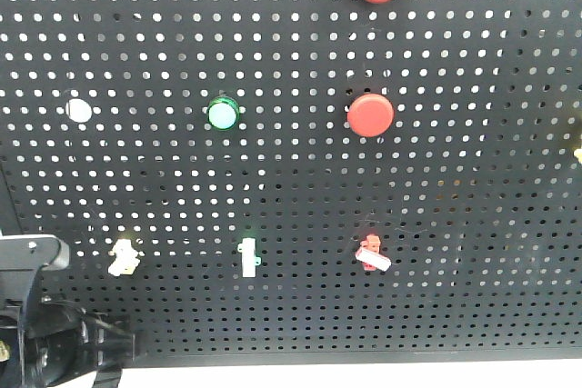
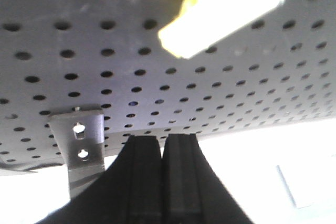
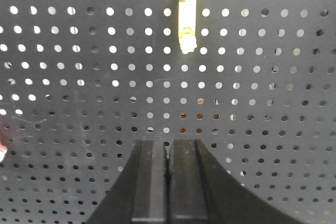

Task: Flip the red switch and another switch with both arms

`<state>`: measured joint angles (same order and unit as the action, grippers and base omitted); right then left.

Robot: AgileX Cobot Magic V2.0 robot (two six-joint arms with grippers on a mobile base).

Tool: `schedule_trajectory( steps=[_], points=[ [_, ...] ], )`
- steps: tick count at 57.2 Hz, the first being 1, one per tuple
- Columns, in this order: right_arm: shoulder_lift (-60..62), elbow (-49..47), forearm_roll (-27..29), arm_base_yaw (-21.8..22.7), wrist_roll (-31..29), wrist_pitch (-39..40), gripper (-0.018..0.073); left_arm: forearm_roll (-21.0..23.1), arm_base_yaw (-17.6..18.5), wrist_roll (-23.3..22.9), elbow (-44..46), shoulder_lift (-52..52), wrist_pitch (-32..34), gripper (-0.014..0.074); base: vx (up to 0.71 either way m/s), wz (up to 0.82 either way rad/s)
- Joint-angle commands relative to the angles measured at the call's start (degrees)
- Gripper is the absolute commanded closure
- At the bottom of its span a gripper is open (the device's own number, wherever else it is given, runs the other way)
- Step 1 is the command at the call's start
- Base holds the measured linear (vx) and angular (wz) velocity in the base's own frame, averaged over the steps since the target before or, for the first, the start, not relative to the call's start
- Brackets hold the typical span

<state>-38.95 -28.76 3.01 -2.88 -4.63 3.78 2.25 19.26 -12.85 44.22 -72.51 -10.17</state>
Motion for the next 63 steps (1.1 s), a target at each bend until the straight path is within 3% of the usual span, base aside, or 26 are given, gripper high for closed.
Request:
schedule_trajectory(
  steps=[1,9,24,33,42,63],
  points=[
    [-0.7,-2.0,-0.1,0.2,-0.3,4.6,0.0566,0.5,0.4,-0.8,1.8,3.4,5.2,0.0594,0.0,0.0],
    [-1.0,-2.0,-0.1,0.2,-0.3,4.6,0.0566,0.3,0.4,-0.5,1.8,9.1,5.5,0.0594,0.0,0.0],
    [-2.2,-2.0,-0.4,-1.3,-0.2,5.0,0.0566,-4.9,0.4,6.9,1.6,20.6,5.7,0.0594,0.0,0.0],
    [-4.6,-2.7,-2.5,-11.5,-0.4,6.3,0.0566,-7.5,0.4,6.9,1.5,24.0,5.3,0.0594,0.0,0.0],
    [-10.8,-5.2,-3.0,-20.8,-0.3,13.6,0.0566,-7.5,0.4,6.9,1.5,25.1,4.8,0.0594,0.0,0.0],
    [-27.5,-18.8,-2.7,-27.9,0.3,17.6,0.0566,-7.0,0.4,6.7,1.5,24.9,4.5,0.0594,0.0,0.0]
  ],
)
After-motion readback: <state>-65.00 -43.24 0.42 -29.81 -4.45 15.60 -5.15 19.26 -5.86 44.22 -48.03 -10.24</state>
